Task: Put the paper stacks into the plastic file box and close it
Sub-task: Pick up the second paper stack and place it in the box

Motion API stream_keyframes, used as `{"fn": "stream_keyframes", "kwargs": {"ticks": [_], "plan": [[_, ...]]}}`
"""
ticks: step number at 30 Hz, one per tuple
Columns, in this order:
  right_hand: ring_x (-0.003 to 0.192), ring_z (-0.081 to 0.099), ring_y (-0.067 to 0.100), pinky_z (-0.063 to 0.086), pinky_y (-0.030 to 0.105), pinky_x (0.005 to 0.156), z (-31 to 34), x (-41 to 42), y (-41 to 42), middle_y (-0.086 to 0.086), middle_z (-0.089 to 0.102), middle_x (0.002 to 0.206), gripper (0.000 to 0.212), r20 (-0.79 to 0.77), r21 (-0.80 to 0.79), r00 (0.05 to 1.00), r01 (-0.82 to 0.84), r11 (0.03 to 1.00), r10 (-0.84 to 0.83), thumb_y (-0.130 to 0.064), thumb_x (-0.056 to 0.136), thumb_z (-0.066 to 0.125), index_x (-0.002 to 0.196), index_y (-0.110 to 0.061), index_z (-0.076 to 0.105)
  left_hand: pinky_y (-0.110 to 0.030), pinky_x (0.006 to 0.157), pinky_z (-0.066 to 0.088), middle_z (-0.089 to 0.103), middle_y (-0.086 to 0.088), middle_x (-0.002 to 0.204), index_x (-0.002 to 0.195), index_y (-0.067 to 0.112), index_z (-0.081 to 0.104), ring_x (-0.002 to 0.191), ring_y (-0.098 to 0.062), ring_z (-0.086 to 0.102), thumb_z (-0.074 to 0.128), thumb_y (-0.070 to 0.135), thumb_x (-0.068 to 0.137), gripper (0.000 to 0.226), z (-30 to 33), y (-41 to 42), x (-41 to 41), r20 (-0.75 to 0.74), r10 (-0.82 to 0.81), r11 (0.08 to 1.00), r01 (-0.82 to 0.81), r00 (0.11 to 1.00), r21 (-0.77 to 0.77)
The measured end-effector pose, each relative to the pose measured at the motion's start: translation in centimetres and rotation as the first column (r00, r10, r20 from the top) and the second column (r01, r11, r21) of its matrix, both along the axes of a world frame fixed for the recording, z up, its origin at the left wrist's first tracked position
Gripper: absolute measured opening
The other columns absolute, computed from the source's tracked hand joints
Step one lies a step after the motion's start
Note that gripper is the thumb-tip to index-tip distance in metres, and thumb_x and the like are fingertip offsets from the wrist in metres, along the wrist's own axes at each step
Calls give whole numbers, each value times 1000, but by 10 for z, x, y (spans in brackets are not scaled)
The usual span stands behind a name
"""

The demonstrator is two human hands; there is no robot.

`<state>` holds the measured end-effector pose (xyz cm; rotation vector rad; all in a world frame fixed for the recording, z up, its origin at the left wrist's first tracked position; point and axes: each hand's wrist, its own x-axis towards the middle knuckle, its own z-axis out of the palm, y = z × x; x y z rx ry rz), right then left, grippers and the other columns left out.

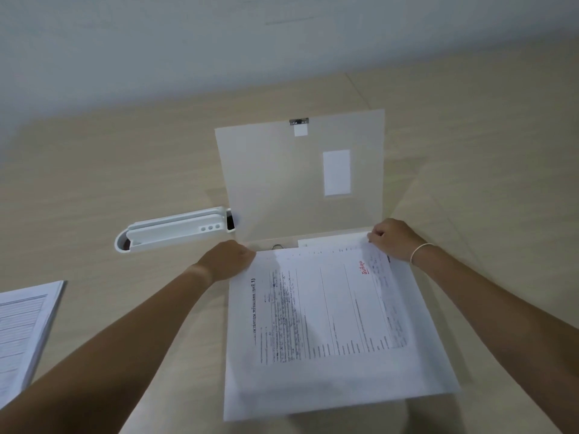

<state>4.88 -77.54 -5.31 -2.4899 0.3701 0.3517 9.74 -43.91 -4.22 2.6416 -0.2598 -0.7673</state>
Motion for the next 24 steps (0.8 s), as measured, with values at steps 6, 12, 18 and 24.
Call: {"fn": "stream_keyframes", "kwargs": {"ticks": [6,12,18,24], "plan": [[72,52,23,40,29,64,12,-10,7,1,53,71,34,-8,-72,999,-51,996,50,-20,90,44,59,-23,57,-35,72,41,58,-13,75,64,12,46,70,-25,51,38,34,90,35,9,7,-4,38,21,998,-18,999,-63],[125,48,25,34,31,103,43,-17,28,10,52,135,38,49,-87,991,-120,989,125,-28,94,44,125,-12,58,-33,82,37,62,-6,90,78,10,57,92,-23,55,37,35,97,37,30,22,-11,119,29,992,-15,992,-122],[128,47,24,34,31,106,72,-31,61,8,52,138,40,99,-77,982,-153,985,160,-31,94,45,127,-12,57,-32,93,38,67,-8,121,110,13,68,115,-26,58,37,40,97,43,61,50,-29,241,33,995,-9,970,-101],[127,48,23,36,32,105,94,-45,106,6,53,138,43,146,-72,970,-186,980,194,-36,93,46,129,-14,54,-25,91,38,67,-5,123,117,18,66,120,-24,57,42,38,96,38,83,93,-43,320,95,991,-59,943,-120]]}}
